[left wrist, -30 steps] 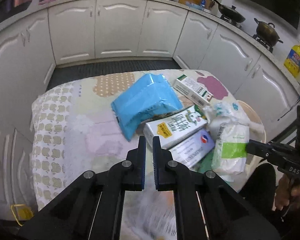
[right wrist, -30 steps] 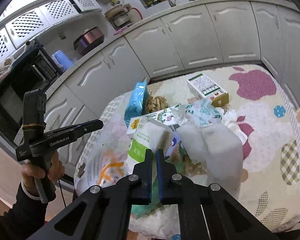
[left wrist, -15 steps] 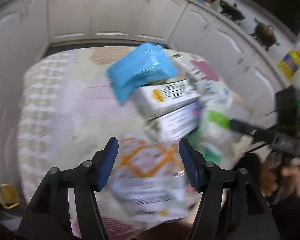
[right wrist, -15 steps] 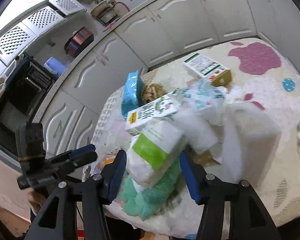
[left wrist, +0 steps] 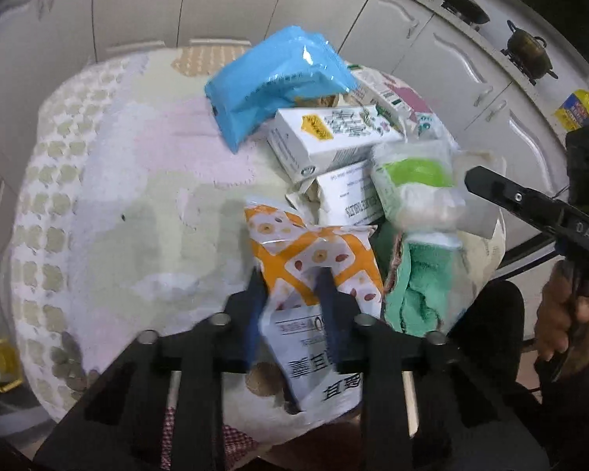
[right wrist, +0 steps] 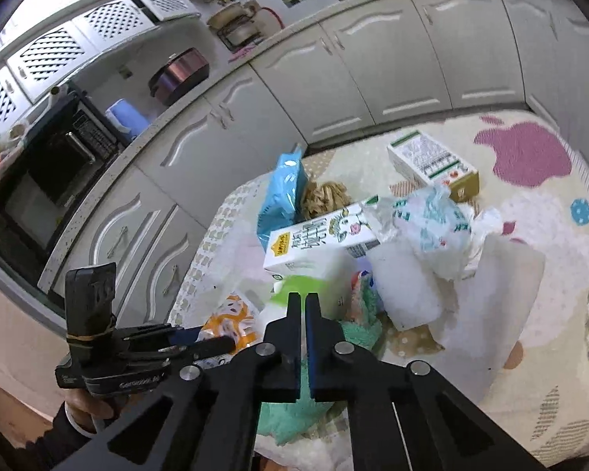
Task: Collect trash
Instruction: 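Lift the snack bag with left tool while right tool carries the packet toward the beige bin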
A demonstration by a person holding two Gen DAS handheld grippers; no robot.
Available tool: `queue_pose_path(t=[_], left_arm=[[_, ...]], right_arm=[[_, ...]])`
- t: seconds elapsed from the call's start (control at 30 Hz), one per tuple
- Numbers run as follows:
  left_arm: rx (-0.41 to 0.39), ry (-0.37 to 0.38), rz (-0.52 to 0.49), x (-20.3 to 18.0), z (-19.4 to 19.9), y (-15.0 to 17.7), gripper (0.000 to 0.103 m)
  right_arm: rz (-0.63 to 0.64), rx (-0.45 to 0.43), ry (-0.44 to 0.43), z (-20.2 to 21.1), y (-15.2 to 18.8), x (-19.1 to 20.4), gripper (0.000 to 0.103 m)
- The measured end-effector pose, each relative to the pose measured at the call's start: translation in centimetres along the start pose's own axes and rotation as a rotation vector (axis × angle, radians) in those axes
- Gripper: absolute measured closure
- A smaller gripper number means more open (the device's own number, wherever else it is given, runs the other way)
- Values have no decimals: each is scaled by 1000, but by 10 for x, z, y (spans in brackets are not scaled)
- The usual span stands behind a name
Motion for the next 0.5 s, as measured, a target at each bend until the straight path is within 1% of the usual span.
queue_pose_path(t=[0.1,0.2,0.27,0.3,0.37,0.43,0.47,0.5], left_arm=[[-18,20,14,-1,10,-5,92],[-35,-16,-4,-3,15,-8,92],[-19,-15,1,-2,14,-7,92],[-16,-16,5,-2,12,-6,92],[-15,-24,12,0,10,-4,91],[-6,-36,17,3,7,-2,85],[1,-43,17,4,4,0,77],[11,-50,16,5,1,1,66]], right_arm=[[22,-22,-7,10,-3,5,103],[28,-23,23,12,-5,4,103],[-6,24,22,6,-2,-1,98],[-30,58,7,-1,2,-2,96],[-48,89,-1,-10,5,-3,89],[-65,113,-6,-19,8,-5,86],[-78,128,-15,-23,9,-6,79],[-98,143,-24,-28,10,-7,73]])
Point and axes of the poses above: each gripper's, at about its wrist camera, not at the fingertips, and z roughly against the way its jaws point, x to its left, y to its underside, the point moved 8 cm from there along -z, roughly the way its jaws point, and after that the axes turned 9 degrees about z, right-handed, at the moved point
